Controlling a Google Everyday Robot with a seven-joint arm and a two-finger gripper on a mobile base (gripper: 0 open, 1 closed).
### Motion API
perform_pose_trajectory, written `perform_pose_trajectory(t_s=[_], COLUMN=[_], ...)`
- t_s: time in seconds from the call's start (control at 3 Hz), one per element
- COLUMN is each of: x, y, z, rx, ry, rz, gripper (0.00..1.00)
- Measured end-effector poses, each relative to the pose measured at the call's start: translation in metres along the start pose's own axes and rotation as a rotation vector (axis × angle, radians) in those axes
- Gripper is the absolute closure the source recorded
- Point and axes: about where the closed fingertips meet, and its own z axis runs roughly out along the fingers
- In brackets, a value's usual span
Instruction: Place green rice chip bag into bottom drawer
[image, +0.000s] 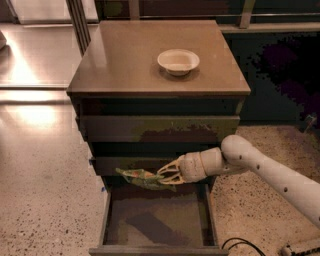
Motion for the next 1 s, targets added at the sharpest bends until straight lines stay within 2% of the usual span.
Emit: perform_pose_trajectory(t_s=[0.33,0.67,1.0], x=[0.021,0.021,0.030], y=[0.052,0.052,0.063], z=[0.024,0.024,0.027], rx=[0.020,0.020,0.039], ry=[-0.011,-0.011,-0.012], rz=[0.067,0.067,0.085], gripper=[1.00,1.00,1.00])
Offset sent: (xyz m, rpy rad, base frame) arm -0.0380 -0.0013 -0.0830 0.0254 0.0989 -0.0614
